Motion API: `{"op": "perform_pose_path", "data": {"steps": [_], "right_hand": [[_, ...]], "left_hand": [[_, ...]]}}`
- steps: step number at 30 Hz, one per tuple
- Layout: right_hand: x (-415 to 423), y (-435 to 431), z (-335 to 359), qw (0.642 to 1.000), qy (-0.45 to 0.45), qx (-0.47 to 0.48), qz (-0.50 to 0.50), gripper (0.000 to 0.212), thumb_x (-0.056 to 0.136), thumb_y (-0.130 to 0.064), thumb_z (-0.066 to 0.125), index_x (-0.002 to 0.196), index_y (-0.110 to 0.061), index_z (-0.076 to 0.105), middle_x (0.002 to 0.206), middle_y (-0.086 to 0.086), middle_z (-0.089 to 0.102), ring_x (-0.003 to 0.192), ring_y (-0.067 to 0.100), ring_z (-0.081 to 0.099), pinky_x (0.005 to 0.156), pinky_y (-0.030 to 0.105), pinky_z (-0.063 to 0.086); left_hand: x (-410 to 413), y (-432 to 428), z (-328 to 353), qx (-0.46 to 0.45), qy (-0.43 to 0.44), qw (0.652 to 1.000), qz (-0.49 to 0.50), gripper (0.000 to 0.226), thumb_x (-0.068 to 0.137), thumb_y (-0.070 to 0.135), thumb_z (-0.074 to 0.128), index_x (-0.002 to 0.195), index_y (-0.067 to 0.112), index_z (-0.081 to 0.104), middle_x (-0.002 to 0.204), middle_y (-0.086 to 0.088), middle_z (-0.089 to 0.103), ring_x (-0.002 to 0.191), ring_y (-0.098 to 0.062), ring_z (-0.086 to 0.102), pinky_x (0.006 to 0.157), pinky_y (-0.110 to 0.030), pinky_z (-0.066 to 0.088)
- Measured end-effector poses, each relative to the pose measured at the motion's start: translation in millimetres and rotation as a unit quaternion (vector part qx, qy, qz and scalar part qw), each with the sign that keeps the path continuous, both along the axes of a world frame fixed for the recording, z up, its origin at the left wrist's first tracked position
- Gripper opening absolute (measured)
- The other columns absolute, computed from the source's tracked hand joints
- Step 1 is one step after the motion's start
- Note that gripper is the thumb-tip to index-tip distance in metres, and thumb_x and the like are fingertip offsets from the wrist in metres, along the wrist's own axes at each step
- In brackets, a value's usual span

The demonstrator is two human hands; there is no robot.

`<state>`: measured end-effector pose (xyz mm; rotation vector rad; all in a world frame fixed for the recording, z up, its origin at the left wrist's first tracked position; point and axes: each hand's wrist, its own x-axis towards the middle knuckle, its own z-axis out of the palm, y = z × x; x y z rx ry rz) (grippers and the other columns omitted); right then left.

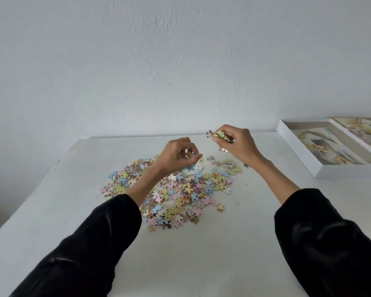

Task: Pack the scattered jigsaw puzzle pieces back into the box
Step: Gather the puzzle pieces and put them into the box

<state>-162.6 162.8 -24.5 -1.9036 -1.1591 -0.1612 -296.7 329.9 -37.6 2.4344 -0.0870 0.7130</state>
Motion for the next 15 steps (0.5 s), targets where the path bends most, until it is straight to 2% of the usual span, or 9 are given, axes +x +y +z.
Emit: {"op": "perform_pose_path", "data": {"steps": [6, 12, 15], "right_hand": [[61, -52, 15, 1.0, -0.002, -0.017, -0.007, 0.015, 0.082, -0.037, 0.064, 0.084, -0.022, 0.062, 0.069, 0.0, 0.069, 0.064, 0.018, 0.066, 0.064, 0.038, 0.05], [127, -113, 19, 0.999, -0.003, -0.001, -0.036, 0.018, 0.08, -0.04, 0.063, 0.081, -0.022, 0.061, 0.064, -0.001, 0.067, 0.058, 0.014, 0.065, 0.06, 0.036, 0.049], [156, -141, 22, 0.998, -0.01, -0.012, -0.058, 0.017, 0.083, -0.036, 0.064, 0.084, -0.019, 0.063, 0.061, -0.008, 0.064, 0.052, -0.001, 0.059, 0.054, 0.026, 0.042]], "left_hand": [[55, -59, 3, -0.022, -0.014, 1.0, 0.016, 0.014, 0.079, 0.021, 0.069, 0.072, 0.009, 0.07, 0.068, 0.004, 0.054, 0.054, -0.002, 0.044, 0.052, -0.009, 0.03], [124, -130, 3, -0.039, -0.008, 0.999, -0.012, 0.015, 0.078, 0.023, 0.068, 0.07, 0.011, 0.069, 0.068, 0.004, 0.054, 0.053, -0.007, 0.041, 0.052, -0.01, 0.03], [156, -164, 5, -0.045, 0.002, 0.998, -0.035, 0.014, 0.079, 0.02, 0.07, 0.07, 0.009, 0.068, 0.067, 0.008, 0.05, 0.053, -0.005, 0.041, 0.053, -0.01, 0.029]]}}
